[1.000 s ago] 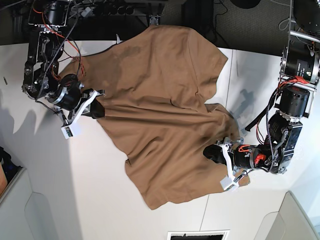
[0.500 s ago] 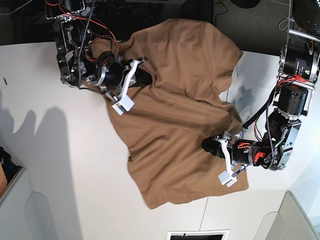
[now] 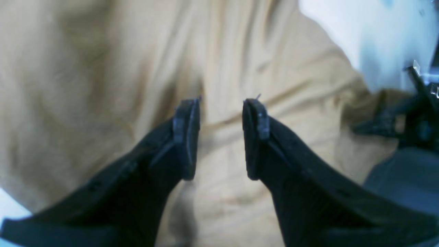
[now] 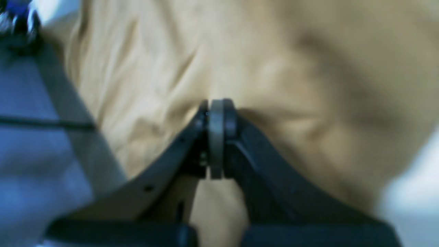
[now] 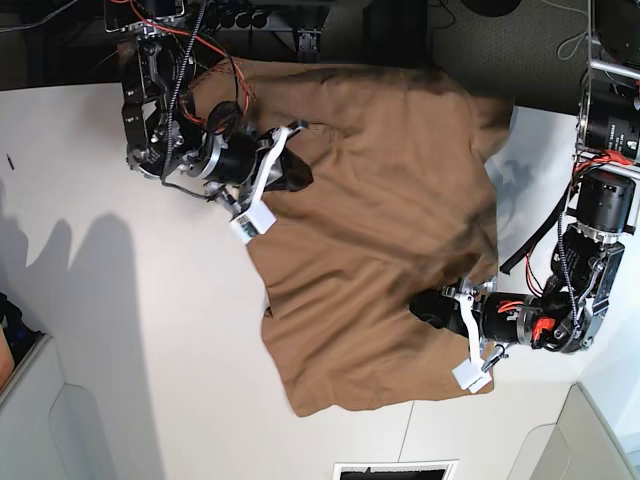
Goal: Layout the t-shirt on the table in an organized manner, then fold the t-shirt properly
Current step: 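Drag the shirt edge with the left gripper toward the right gripper, then move the right gripper inward and grasp the shirt near the collar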
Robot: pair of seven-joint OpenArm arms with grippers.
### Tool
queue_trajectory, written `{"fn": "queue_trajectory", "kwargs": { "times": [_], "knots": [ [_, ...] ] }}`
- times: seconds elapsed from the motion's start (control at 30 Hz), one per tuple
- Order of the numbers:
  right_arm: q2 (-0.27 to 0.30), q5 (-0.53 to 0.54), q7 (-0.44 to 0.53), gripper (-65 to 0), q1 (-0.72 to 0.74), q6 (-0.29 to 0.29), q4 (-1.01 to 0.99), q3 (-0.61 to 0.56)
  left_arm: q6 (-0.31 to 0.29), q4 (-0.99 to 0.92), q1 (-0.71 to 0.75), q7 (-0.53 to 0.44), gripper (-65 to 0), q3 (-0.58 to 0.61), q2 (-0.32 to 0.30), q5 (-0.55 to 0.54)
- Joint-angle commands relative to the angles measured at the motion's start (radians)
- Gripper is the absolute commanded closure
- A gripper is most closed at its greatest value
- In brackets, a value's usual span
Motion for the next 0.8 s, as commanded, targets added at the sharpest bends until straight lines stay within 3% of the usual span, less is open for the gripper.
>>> {"fn": "queue_trajectory", "kwargs": {
  "times": [0.0,0.2,0.4,0.5,0.53,0.63,0.77],
  "knots": [
    [0.004,0.014,0.018,0.0,0.017,0.0,0.025,0.044,-0.008,0.045,-0.033,0.006,-23.9,-0.008,-0.013,-0.039],
    [0.008,0.019,-0.083,0.0,0.016,0.013,0.028,0.263,-0.008,0.277,0.057,0.165,-23.9,-0.008,-0.036,-0.171],
    [0.095,0.158,-0.156,0.0,-0.005,0.022,0.028,0.293,-0.008,0.475,0.225,0.187,-23.9,-0.008,-0.035,-0.204],
    [0.146,0.159,-0.158,-18.6,-0.029,0.022,0.028,0.293,-0.008,0.494,0.299,0.186,-23.9,-0.008,-0.035,-0.204],
    [0.164,0.166,-0.158,-21.9,-0.035,0.022,0.028,0.293,-0.008,0.494,0.32,0.183,-23.9,-0.008,-0.035,-0.2],
    [0.205,0.214,-0.167,-22.3,-0.05,0.023,0.028,0.288,-0.008,0.494,0.381,0.167,-23.9,-0.008,-0.035,-0.175],
    [0.214,0.251,-0.19,-22.3,-0.057,0.034,0.026,0.241,-0.008,0.494,0.438,0.13,-23.9,-0.008,-0.029,-0.142]
  ]
}}
